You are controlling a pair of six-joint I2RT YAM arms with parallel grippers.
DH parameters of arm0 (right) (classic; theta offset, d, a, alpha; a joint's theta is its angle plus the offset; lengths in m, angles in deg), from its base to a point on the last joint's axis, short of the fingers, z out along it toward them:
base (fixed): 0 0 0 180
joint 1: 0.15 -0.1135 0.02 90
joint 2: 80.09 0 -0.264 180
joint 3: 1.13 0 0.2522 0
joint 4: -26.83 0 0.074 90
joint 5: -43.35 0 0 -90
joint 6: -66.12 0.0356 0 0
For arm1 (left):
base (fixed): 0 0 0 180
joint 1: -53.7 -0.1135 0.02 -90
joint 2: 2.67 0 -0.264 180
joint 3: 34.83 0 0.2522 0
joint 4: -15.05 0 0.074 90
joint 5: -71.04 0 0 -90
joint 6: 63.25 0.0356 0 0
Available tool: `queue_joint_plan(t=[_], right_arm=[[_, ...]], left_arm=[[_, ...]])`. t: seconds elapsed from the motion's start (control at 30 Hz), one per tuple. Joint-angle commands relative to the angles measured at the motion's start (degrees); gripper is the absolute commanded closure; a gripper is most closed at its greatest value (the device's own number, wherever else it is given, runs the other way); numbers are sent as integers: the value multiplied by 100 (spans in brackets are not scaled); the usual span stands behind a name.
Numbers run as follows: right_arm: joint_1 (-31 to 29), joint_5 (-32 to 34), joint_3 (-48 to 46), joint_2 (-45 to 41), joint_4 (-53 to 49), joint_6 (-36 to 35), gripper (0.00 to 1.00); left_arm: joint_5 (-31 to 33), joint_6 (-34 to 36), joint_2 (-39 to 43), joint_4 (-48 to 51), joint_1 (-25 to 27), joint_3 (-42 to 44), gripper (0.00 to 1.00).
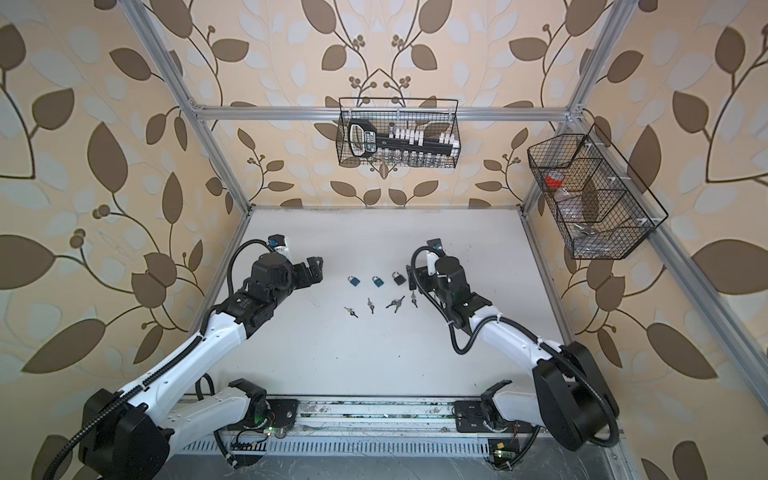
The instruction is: Lock with the key
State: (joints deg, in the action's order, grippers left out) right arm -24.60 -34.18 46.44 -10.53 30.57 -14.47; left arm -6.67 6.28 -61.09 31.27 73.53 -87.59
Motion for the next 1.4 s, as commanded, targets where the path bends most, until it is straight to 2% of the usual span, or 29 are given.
queue_joint_plan(t=[0.0, 0.1, 0.2, 0.27, 0.4, 0.47, 0.57, 0.73, 0.83, 0.93, 1.0, 1.07, 1.17, 1.23, 1.3, 1.37], right_arm=[[333, 1215, -661, -559, 1163, -112, 1], [646, 1826, -1144, -871, 1460, -330, 1], [843, 1736, -1536, -979, 1752, -849, 1], [940, 1793, -1715, -865, 1984, -940, 1], [1113, 1594, -1902, -456, 2357, -794, 1], [1136, 1634, -1906, -269, 2481, -730, 1], [1178, 1562, -2099, -160, 2980, -810, 1], [1375, 1328, -2314, 254, 3782, -929, 1], [1580, 905, -2209, 471, 3903, -1001, 1], [1931, 358, -2203, 630, 4187, -965, 1], [2207, -132, -2246, 859, 4485, -765, 1], [2336, -316, -2347, 1244, 5024, -635, 1], [2349, -748, -2414, 1672, 5602, -827, 1], [2348, -976, -2231, 1563, 5023, -911, 1], [2473, -895, -2048, 1644, 4811, -691, 1], [2637, -1129, -2010, 1637, 4692, -594, 1]], left_arm=[[952, 1124, 226, -1308, -24, 562, 1], [1680, 1578, 26, -1762, -24, 919, 1], [2204, 1966, -328, -2224, -24, 1180, 1], [2446, 2101, -614, -2547, -24, 1316, 1], [2427, 2300, -1115, -3379, -44, 1649, 1], [2302, 2305, -1318, -3619, -143, 1754, 1], [1625, 2176, -1579, -4127, -521, 1969, 1], [921, 2373, -1943, -4796, -873, 2088, 1], [581, 2373, -2372, -5547, -1050, 2269, 1], [504, 2169, -2367, -5106, -1198, 2110, 1], [509, 2053, -2730, -5101, -1309, 1978, 1], [323, 1989, -2760, -4808, -1445, 1847, 1], [246, 1921, -2769, -4711, -1525, 1767, 1], [208, 1906, -2750, -4669, -1542, 1766, 1], [201, 1906, -2719, -4663, -1543, 1777, 1], [212, 1906, -2738, -4683, -1539, 1773, 1]])
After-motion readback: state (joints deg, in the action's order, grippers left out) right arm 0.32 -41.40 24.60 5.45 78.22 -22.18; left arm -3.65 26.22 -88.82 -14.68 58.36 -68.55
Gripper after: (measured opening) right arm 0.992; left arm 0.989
